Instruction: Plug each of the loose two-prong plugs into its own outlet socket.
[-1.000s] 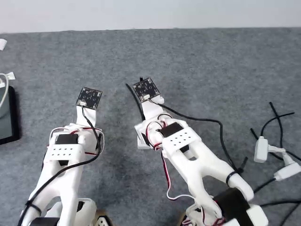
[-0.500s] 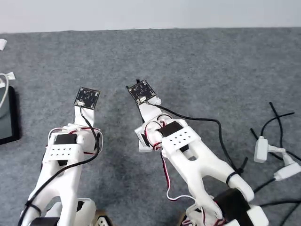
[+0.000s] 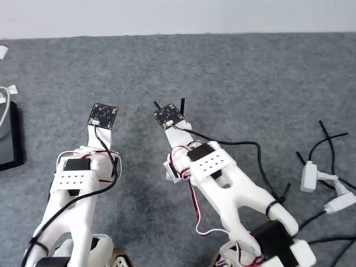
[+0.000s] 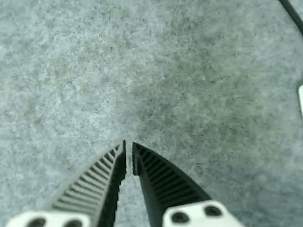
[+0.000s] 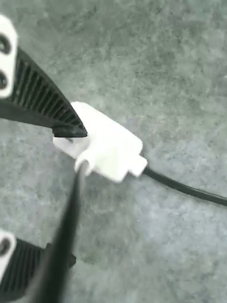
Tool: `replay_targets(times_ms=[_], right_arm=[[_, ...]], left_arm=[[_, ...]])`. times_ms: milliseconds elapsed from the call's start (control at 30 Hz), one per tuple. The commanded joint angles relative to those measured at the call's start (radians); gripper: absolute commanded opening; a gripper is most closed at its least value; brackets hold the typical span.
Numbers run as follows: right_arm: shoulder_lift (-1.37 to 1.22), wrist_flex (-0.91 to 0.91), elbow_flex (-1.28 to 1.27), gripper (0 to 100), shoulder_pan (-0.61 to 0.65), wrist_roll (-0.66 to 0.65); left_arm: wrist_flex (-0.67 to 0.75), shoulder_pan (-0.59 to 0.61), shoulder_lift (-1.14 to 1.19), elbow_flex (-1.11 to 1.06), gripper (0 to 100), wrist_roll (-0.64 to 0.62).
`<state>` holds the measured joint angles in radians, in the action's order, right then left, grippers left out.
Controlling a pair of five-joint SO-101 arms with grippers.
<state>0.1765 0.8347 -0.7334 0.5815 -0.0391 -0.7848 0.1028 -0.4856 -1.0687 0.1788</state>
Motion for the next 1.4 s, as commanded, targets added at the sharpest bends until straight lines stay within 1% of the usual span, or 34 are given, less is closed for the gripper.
replay_targets(times_ms=[0, 100, 167, 267, 367, 567, 633, 767, 833, 900, 1033, 1233, 1300, 1367], right_arm=[[0.013, 0.025, 0.064, 31.8, 0.039, 0.026], [0.013, 0.041, 0.106, 31.4, 0.077, 0.167], [0.004, 0.035, 0.130, 31.4, 0.108, 0.235], [-0.018, -0.010, 0.124, 31.3, 0.130, 0.245], [-0.077, -0.041, 0.120, 31.0, 0.124, 0.239], [-0.182, -0.008, 0.172, 30.7, 0.053, 0.239], [-0.197, 0.015, 0.195, 26.3, 0.050, 0.239], [-0.202, 0.022, 0.204, 7.2, 0.042, 0.233], [-0.196, 0.031, 0.209, 0.2, 0.008, 0.161], [-0.180, 0.085, 0.232, 1.8, -0.054, 0.112], [-0.094, 0.225, 0.311, 0.9, -0.246, 0.112], [0.127, 0.297, 0.328, 1.1, -0.602, 0.103], [0.183, 0.318, 0.328, 1.2, -0.719, 0.072], [0.214, 0.348, 0.328, 1.2, -0.832, 0.031]], left_arm=[[0.029, 0.008, -0.031, 0.013, 1, -0.005], [0.057, 0.008, -0.031, 0.007, 1, -0.005], [0.058, 0.008, -0.031, 0.007, 1, -0.005], [0.058, 0.009, -0.031, 0.007, 1, -0.005], [0.058, 0.020, -0.031, 0.007, 1, -0.005], [0.058, 0.025, -0.031, 0.007, 1, -0.005], [0.058, 0.025, -0.031, 0.007, 1, -0.005], [0.058, 0.025, -0.031, 0.007, 1, -0.005], [0.058, 0.025, -0.031, 0.007, 1, -0.005], [0.058, 0.025, -0.031, 0.007, 1, -0.005], [0.058, 0.025, -0.031, 0.007, 1, -0.005], [0.060, 0.025, -0.031, 0.007, 1, -0.005], [0.060, 0.031, -0.032, 0.015, 1, -0.009], [0.092, 0.060, -0.035, 0.013, 1, -0.011]])
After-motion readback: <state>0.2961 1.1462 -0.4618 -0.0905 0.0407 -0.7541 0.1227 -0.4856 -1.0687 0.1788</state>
